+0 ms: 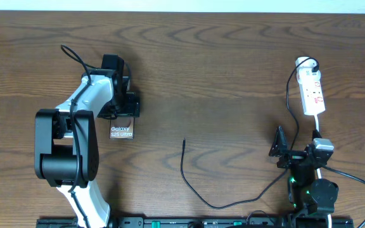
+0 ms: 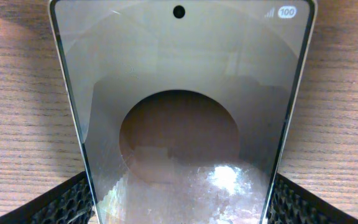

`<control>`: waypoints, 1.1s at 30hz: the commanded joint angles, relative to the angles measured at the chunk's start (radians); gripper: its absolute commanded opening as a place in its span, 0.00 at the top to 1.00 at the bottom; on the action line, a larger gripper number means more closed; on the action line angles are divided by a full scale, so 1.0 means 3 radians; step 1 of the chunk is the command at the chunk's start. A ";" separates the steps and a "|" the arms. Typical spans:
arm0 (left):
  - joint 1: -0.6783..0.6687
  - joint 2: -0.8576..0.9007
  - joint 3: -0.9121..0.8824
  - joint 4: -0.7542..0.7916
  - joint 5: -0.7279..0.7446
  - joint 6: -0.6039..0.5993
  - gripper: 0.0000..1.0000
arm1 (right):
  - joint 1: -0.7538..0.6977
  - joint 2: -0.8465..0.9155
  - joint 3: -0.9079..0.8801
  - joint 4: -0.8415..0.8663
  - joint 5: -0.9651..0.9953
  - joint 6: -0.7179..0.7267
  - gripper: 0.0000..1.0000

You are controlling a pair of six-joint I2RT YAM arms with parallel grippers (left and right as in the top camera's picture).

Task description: Plug charger to phone and switch on socket

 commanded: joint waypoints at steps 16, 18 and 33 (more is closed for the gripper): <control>-0.0014 0.0081 -0.0123 -0.0045 -0.0055 0.0018 0.35 | 0.0014 -0.0009 -0.0004 -0.0015 0.0015 -0.0041 0.01; -0.0014 0.0081 -0.0123 -0.0045 -0.0055 0.0018 0.44 | 0.0014 -0.0009 -0.0004 -0.0015 0.0015 -0.0039 0.01; -0.0014 0.0078 -0.0022 -0.0079 -0.0055 0.0019 0.93 | 0.0014 -0.0009 -0.0004 -0.0015 0.0015 -0.0041 0.01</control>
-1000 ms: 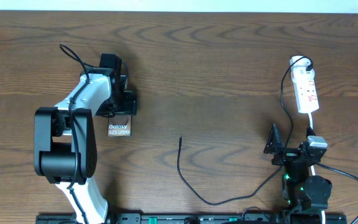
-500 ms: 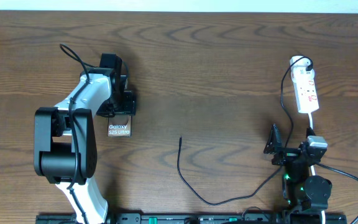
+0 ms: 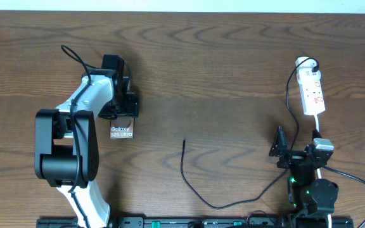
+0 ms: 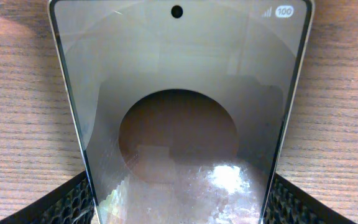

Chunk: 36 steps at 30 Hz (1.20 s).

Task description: Plug charger to phone and switch on socket

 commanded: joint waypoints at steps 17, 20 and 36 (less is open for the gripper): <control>-0.0013 -0.0412 0.0113 -0.0145 -0.0042 0.0018 0.93 | 0.0014 -0.0009 -0.0004 -0.0015 0.0015 -0.0039 0.01; -0.0013 -0.0519 0.0113 -0.0145 -0.0042 0.0018 0.93 | 0.0014 -0.0009 -0.0004 -0.0015 0.0014 -0.0041 0.01; -0.0011 -0.0589 0.0113 -0.0099 0.2374 -0.0052 0.92 | 0.0014 -0.0009 -0.0004 -0.0015 0.0014 -0.0041 0.01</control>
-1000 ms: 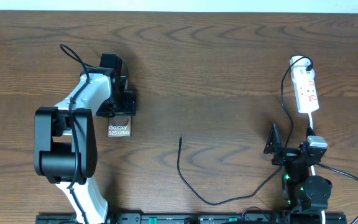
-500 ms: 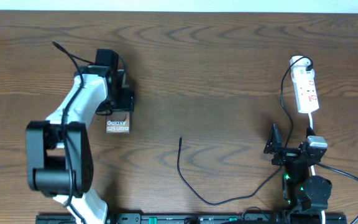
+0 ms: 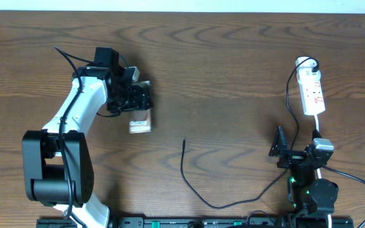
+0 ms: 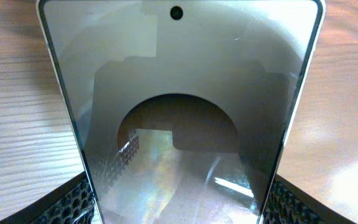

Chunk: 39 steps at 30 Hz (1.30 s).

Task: Plug charger to phone and switch on socket
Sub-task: 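Lift the phone with the left gripper and raise it upright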

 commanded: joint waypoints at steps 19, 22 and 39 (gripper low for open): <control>-0.0006 -0.0075 0.0088 0.1376 0.3094 -0.2964 0.92 | 0.0014 -0.0009 -0.0004 -0.0015 0.0015 -0.0038 0.01; -0.0003 -0.0075 0.0088 0.1694 0.3157 -0.3459 0.92 | 0.0014 -0.0009 -0.0004 -0.0015 0.0014 -0.0038 0.01; 0.0000 -0.0075 0.0088 0.3704 0.3478 -0.5856 0.93 | 0.0014 -0.0009 -0.0004 -0.0015 0.0014 -0.0038 0.01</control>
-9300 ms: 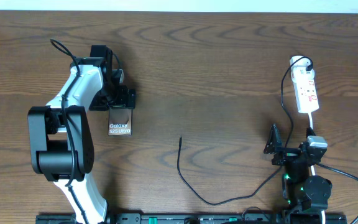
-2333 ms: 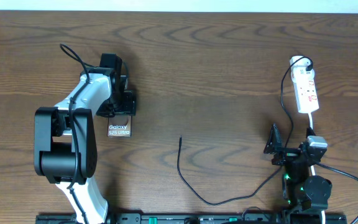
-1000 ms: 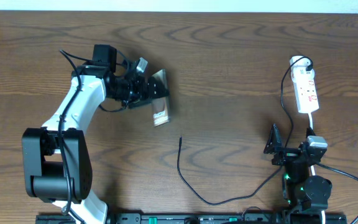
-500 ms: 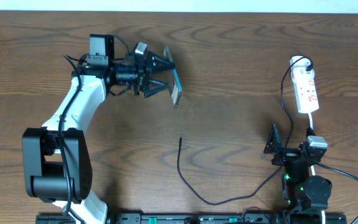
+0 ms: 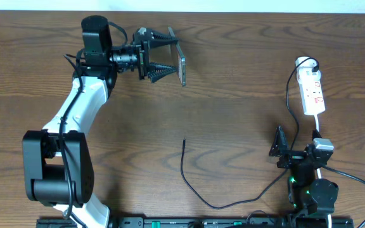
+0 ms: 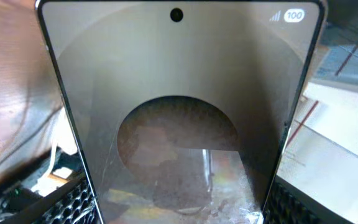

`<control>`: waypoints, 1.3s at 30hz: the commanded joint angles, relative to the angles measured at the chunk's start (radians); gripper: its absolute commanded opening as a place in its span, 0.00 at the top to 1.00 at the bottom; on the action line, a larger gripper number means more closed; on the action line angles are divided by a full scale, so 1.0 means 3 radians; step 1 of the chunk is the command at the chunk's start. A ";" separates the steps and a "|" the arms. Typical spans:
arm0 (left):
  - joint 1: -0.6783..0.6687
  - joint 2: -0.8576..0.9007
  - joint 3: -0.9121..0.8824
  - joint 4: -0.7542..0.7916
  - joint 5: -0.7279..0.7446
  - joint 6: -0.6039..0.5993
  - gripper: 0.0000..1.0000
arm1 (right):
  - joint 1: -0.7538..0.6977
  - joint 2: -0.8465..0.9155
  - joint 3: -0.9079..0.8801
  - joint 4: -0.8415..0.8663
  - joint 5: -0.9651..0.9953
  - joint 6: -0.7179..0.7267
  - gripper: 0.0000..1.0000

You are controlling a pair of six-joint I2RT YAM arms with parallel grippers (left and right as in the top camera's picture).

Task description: Plug charger to phone and switch on socket

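My left gripper [image 5: 170,56] is shut on the phone [image 5: 182,61], held off the table near the far edge. From overhead the phone shows edge-on, pointing right. In the left wrist view its glossy screen [image 6: 179,124] fills the frame between the two textured finger pads [image 6: 73,205]. The black charger cable [image 5: 184,171] lies on the table with its free end [image 5: 184,141] at the middle. The white socket strip [image 5: 312,88] lies at the far right. My right gripper [image 5: 277,143] rests near the front right, away from both; its jaws are not readable.
The brown wooden table [image 5: 233,76] carries the cable's loop, which runs along the front toward the right arm's base [image 5: 312,190]. A white lead runs from the socket strip down past the right arm. The left arm's body [image 5: 75,120] stretches up the left side.
The left arm has stretched toward the far edge and to the right, carrying the phone higher and turning it on edge. The wrist view now shows the room behind it, not wood. The right arm is unmoved.
At the first two moments my left gripper was shut on the phone, low over the table at the left. Then the phone was lifted and tilted a little further right. Now it is held high, edge-on, near the far edge. Cable, socket strip and right arm stayed put.
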 commanded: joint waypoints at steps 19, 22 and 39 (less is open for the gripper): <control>0.0221 -0.0075 0.0083 0.0127 0.0431 -0.0662 0.92 | 0.0014 -0.0010 -0.0004 -0.0015 0.0014 -0.0041 0.01; 0.0221 -0.0076 0.0083 0.0128 0.0435 -0.0661 0.92 | 0.0014 -0.0010 -0.0004 -0.0015 0.0015 -0.0039 0.01; 0.0221 -0.0075 0.0083 0.0127 0.0444 -0.0702 0.92 | 0.0014 -0.0010 -0.0004 -0.0015 0.0014 -0.0039 0.01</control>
